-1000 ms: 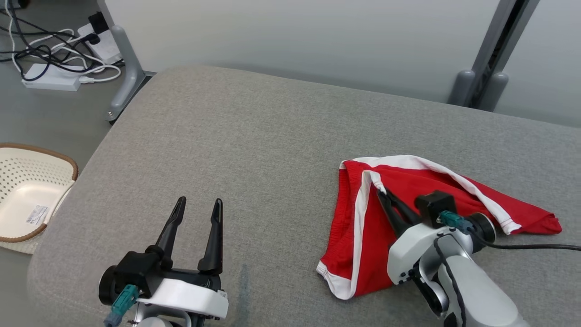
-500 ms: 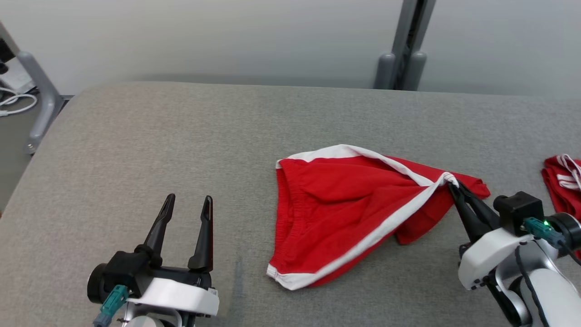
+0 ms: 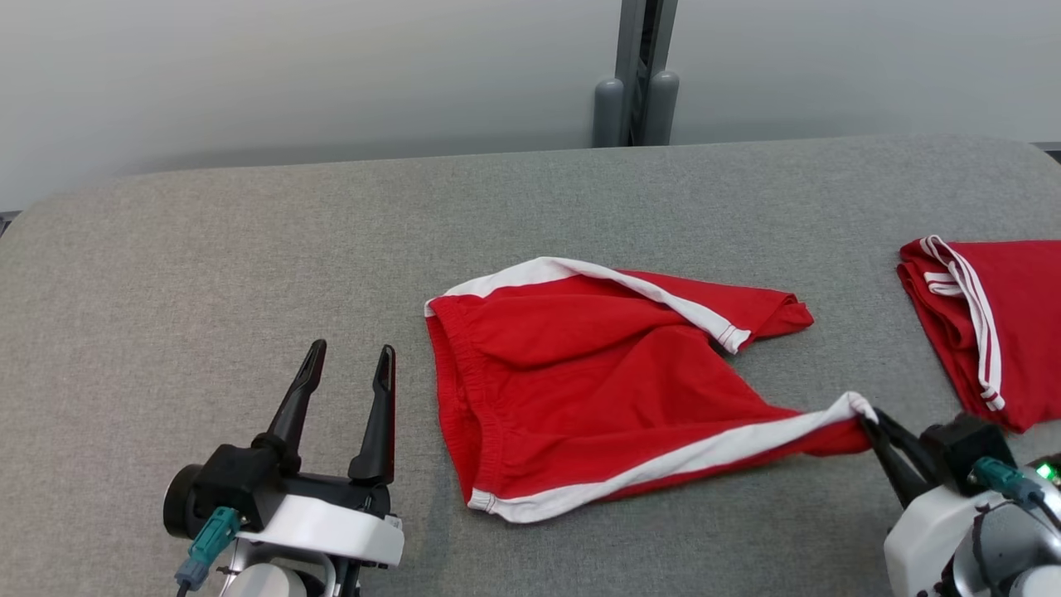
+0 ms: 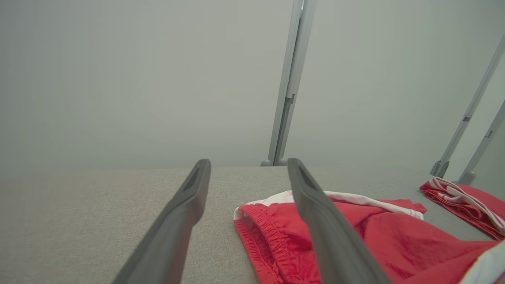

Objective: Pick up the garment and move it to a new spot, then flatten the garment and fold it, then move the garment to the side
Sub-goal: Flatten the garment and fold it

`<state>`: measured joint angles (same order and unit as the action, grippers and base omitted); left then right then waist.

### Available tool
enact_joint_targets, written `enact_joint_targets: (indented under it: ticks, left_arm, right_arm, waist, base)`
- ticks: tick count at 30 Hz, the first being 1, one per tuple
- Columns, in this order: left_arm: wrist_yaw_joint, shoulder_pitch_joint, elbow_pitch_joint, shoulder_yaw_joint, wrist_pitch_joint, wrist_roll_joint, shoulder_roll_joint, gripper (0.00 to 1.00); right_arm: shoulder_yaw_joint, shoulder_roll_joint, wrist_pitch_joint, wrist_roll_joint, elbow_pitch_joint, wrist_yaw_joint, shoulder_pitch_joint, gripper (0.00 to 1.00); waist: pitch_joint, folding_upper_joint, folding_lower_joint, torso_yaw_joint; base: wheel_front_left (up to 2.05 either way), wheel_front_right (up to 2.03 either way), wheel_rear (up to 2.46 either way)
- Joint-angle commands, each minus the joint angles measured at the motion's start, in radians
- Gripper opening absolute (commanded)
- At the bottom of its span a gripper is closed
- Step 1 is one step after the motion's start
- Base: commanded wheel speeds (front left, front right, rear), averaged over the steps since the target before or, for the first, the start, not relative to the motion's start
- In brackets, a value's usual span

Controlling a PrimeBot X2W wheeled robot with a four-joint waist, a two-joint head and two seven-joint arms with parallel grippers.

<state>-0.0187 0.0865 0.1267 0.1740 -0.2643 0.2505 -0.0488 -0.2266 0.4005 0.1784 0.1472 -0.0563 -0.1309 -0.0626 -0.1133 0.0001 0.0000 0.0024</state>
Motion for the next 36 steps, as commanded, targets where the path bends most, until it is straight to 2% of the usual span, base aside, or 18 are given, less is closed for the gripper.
enact_joint_targets:
  ticks: [1, 2, 3, 4, 8, 13, 18, 26, 27, 36]
  left_arm:
    - [-0.007, 0.006, 0.002, -0.004, -0.001, -0.003, -0.004, 1.0]
    - [-0.007, 0.005, 0.002, -0.003, -0.001, -0.003, -0.004, 1.0]
    - [-0.008, 0.004, 0.003, -0.001, -0.001, -0.002, -0.004, 1.0]
    - [-0.009, 0.004, 0.004, 0.0, -0.001, -0.001, -0.004, 1.0]
    - [-0.008, -0.002, 0.007, 0.003, -0.001, -0.004, -0.004, 1.0]
    - [-0.01, -0.008, 0.008, -0.001, -0.001, -0.01, -0.004, 1.0]
    - [-0.007, 0.001, 0.005, 0.001, -0.001, -0.008, -0.004, 1.0]
    - [-0.001, 0.019, -0.002, -0.002, -0.001, -0.008, -0.004, 1.0]
    - [0.0, 0.02, -0.007, -0.006, -0.001, -0.005, -0.004, 1.0]
    - [0.0, 0.011, -0.008, -0.007, -0.001, -0.006, -0.004, 1.0]
  right_arm:
    - [-0.002, 0.001, 0.016, 0.006, 0.007, 0.0, 0.024, 0.0]
    - [-0.008, -0.002, 0.034, 0.023, 0.008, 0.0, 0.041, 0.0]
    - [-0.02, 0.0, 0.058, 0.039, 0.006, 0.0, 0.059, 0.45]
    - [-0.027, 0.006, 0.077, 0.055, 0.008, 0.0, 0.069, 1.0]
    - [-0.007, 0.009, 0.11, 0.086, 0.032, 0.0, 0.089, 1.0]
    - [0.078, -0.02, 0.089, 0.062, 0.074, 0.0, 0.054, 1.0]
    - [0.155, -0.109, -0.04, 0.016, 0.102, 0.0, -0.003, 1.0]
    - [0.193, -0.21, -0.228, -0.016, 0.082, 0.0, -0.067, 1.0]
    - [0.21, -0.234, -0.281, -0.025, 0.066, 0.0, -0.081, 1.0]
    - [0.195, -0.311, -0.391, -0.051, -0.038, 0.0, -0.068, 1.0]
  waist:
    - [0.002, -0.0001, 0.0, -0.002]
    - [0.004, -0.0001, 0.0, -0.002]
    - [0.004, -0.0001, 0.0, -0.002]
    - [0.006, -0.0001, 0.0, -0.001]
    - [0.008, -0.0001, 0.0, 0.004]
    - [0.01, -0.0001, 0.0, 0.011]
    - [0.009, -0.0001, 0.0, 0.024]
    - [0.003, -0.0001, 0.0, 0.039]
    - [0.001, -0.0001, 0.0, 0.042]
    - [-0.012, -0.0001, 0.0, 0.051]
  base:
    - [0.0, 0.0, 0.0]
    - [0.0, 0.0, 0.0]
    - [0.0, 0.0, 0.0]
    - [0.0, 0.0, 0.0]
    - [0.0, 0.0, 0.0]
    - [0.0, 0.0, 0.0]
    - [0.0, 0.0, 0.0]
    - [0.0, 0.0, 0.0]
    - [0.0, 0.0, 0.0]
    - [0.0, 0.0, 0.0]
